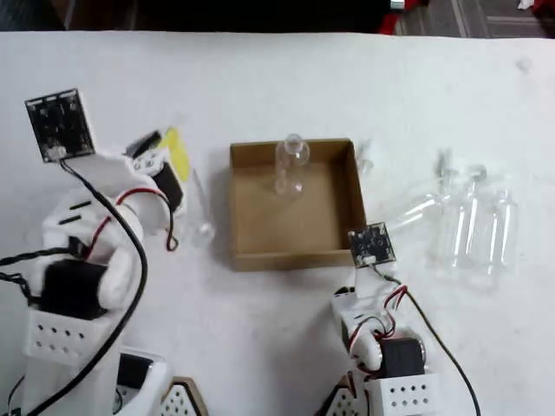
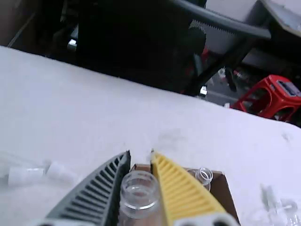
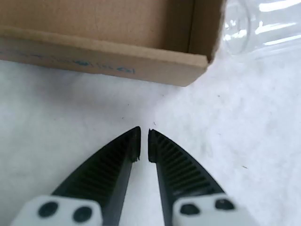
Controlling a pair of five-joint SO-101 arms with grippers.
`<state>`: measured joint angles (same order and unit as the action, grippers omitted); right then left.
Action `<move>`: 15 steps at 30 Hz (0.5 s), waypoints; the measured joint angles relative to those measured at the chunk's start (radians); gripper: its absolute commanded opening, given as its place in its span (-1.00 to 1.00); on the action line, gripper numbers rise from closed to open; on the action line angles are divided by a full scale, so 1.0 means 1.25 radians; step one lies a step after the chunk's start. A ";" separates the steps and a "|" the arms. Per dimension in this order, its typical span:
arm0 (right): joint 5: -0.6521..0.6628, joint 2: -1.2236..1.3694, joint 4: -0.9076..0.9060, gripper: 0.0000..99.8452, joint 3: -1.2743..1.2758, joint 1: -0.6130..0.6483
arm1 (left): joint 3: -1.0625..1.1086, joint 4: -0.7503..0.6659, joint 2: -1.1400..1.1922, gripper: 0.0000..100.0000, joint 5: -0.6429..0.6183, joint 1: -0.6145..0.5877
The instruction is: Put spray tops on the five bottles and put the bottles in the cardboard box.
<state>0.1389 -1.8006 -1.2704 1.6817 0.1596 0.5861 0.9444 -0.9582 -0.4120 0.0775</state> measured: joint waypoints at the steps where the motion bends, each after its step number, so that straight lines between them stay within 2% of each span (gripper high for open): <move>1: 0.000 0.000 0.000 -0.97 0.000 0.000 | 0.022 -0.037 -0.005 -0.96 0.000 0.000; 6: 0.000 0.000 0.000 -0.97 0.000 0.000 | 0.080 -0.164 -0.011 -0.96 0.000 0.036; 10: 0.000 0.000 0.000 -0.97 0.000 0.000 | 0.145 -0.270 -0.011 -0.96 0.077 0.115; 15: 0.000 0.000 0.000 -0.96 0.000 0.000 | 0.306 -0.528 -0.015 -0.96 0.188 0.155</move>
<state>0.1389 -1.8006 -1.2704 1.6817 0.1596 0.9682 0.2846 -0.9766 -0.1772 0.2708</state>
